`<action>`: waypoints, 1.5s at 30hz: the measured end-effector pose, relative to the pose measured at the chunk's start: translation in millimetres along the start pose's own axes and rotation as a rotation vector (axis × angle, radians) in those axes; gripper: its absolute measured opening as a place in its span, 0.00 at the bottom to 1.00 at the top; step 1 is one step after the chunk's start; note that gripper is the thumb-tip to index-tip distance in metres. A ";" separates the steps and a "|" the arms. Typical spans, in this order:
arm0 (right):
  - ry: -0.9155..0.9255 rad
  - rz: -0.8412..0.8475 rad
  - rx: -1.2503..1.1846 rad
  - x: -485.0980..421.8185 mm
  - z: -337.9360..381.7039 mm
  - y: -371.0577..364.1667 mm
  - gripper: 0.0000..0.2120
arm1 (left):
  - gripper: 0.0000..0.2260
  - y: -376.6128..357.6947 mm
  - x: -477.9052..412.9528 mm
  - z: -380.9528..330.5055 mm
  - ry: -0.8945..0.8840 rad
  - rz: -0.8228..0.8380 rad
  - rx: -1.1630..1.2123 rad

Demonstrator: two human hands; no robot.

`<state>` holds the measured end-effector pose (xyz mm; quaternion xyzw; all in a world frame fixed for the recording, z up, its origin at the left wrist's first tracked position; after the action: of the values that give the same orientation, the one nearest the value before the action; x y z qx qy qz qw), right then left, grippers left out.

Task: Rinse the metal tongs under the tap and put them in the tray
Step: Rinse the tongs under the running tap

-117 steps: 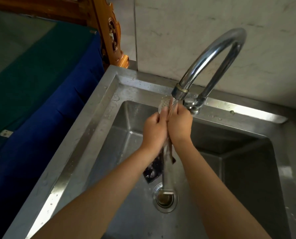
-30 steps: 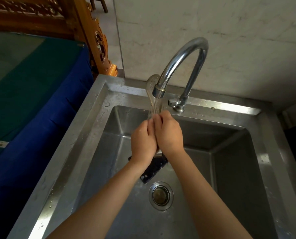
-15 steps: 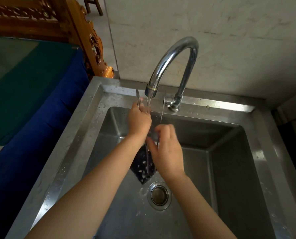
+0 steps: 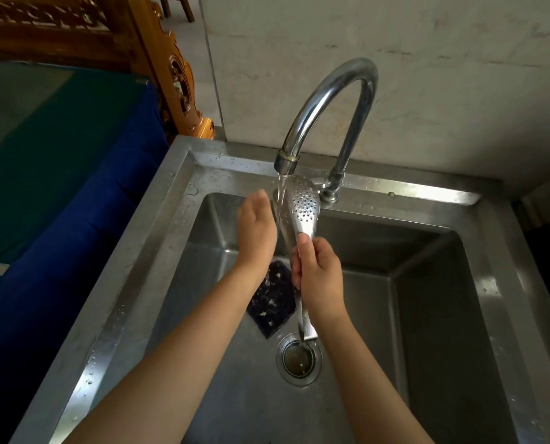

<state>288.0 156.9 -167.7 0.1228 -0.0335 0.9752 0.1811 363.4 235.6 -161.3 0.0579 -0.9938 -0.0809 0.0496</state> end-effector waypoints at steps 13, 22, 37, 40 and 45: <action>0.127 0.049 0.165 0.8 -1.8 -9.8 0.16 | 0.18 0.4 7.4 -7.1 0.069 0.103 0.243; 0.180 -0.078 0.301 2.9 -7.0 -2.1 0.18 | 0.07 7.3 0.6 -14.6 0.115 0.112 0.340; 0.115 -0.121 0.409 14.0 -20.4 5.7 0.20 | 0.10 21.3 3.4 -11.8 0.354 0.389 0.479; 0.165 -0.123 0.432 14.8 -22.0 6.4 0.18 | 0.10 26.7 -1.0 -13.8 0.326 0.299 0.550; 0.197 -0.108 0.397 8.8 -21.2 6.6 0.14 | 0.04 20.5 10.0 -7.3 0.312 0.264 0.562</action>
<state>272.9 156.1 -186.2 0.0617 0.1836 0.9588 0.2079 352.1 253.3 -149.7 -0.0480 -0.9567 0.2127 0.1930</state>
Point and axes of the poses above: each hand's wrist, its own x-axis away from the middle knuckle, its own y-axis out of the back of the hand, z = x × y, the point moved 2 cm from there along -x, towards the middle knuckle, and after that the axes turned 4 degrees about -y, right-handed, at the moved point
